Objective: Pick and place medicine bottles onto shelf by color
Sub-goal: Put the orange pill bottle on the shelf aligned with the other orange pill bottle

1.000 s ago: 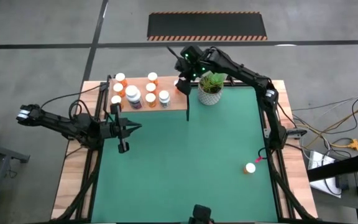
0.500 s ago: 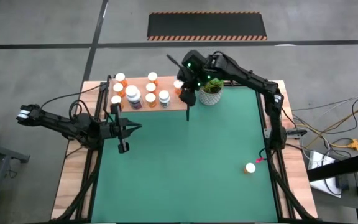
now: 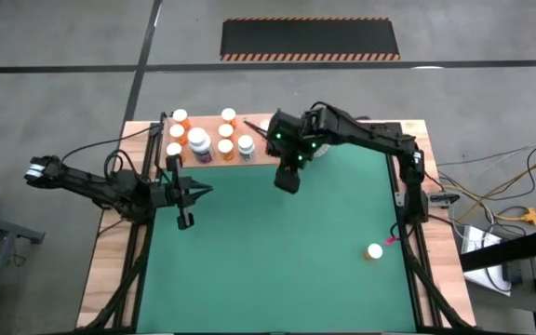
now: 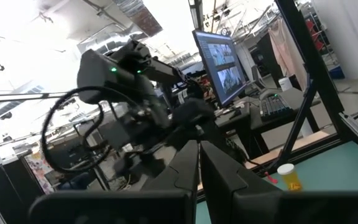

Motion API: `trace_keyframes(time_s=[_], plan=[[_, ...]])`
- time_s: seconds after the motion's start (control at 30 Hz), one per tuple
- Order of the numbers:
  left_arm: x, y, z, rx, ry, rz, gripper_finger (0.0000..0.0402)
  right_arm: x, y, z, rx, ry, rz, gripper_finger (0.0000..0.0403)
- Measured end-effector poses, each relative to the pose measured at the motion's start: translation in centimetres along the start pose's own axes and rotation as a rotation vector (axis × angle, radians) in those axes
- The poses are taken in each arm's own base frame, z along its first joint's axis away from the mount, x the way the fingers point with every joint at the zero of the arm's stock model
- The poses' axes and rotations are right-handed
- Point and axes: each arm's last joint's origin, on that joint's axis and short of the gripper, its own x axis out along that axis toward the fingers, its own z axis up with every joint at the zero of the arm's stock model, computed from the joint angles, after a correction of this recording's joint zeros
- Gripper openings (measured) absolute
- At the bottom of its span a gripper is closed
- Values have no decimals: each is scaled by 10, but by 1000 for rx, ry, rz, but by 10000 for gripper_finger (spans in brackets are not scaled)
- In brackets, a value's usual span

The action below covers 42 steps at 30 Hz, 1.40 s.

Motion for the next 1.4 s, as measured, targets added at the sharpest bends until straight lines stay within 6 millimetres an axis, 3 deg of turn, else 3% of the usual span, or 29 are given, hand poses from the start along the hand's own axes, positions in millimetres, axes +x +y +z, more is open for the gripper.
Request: trace_keyframes(time_s=[0.37, 0.63, 0.93, 1.2, 1.4], plan=[[0, 0, 0, -26, -1, 0, 0, 15, 34, -31, 312, 265, -43, 231], [0, 0, 0, -26, 2, -2, 0, 30, 67, -61, 339, 354, -128, 231], [3, -4, -2, -23, -12, -66, 0, 27, 79, -125, 443, 389, -312, 231], [6, -7, -2, -22, -27, -108, 0, 8, 76, -192, 752, 299, -319, 231], [6, -7, -3, -44, -22, -111, 0, 10, 71, -236, 976, 285, -352, 232]])
